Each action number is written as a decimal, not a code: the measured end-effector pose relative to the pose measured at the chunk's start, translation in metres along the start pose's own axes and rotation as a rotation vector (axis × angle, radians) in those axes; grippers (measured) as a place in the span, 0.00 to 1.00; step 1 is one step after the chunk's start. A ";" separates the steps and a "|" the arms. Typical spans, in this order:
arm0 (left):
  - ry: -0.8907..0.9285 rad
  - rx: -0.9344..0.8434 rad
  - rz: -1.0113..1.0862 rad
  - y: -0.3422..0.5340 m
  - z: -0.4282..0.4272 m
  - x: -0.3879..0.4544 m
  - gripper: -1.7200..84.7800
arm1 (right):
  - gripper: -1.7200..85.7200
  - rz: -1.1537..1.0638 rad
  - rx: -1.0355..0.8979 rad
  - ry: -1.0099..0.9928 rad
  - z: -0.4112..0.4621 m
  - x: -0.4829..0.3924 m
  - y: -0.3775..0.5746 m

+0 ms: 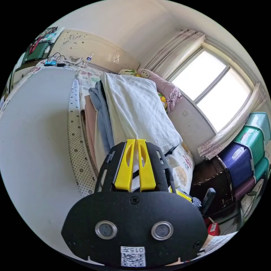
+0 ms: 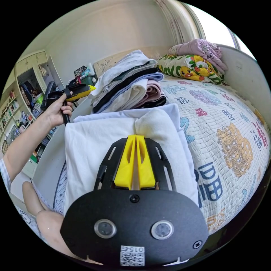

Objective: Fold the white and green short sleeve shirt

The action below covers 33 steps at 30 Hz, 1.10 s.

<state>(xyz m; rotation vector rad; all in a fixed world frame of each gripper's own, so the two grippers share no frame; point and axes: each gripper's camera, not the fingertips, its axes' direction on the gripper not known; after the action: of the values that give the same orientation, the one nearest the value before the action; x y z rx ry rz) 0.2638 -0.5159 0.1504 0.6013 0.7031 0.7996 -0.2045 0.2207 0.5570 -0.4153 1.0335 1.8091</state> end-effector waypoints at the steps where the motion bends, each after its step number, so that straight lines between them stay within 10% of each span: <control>1: 0.014 -0.007 0.003 -0.001 -0.003 -0.002 0.02 | 0.01 0.000 0.001 -0.001 -0.003 0.001 -0.003; 17: 0.305 0.370 0.113 0.059 -0.342 -0.014 0.01 | 0.01 0.141 0.047 -0.253 -0.097 0.019 -0.086; 26: 0.227 0.424 0.093 0.170 -0.451 -0.049 0.01 | 0.03 -0.246 0.222 -0.653 -0.186 -0.178 -0.140; 33: 0.395 0.735 -0.154 0.235 -0.477 -0.148 0.01 | 0.10 -0.241 -0.042 -0.724 -0.108 -0.266 -0.204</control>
<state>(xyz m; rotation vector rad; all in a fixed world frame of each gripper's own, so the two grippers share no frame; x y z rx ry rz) -0.2697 -0.4011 0.0691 1.0446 1.4144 0.5014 0.0795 0.0144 0.5769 0.0989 0.4189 1.5723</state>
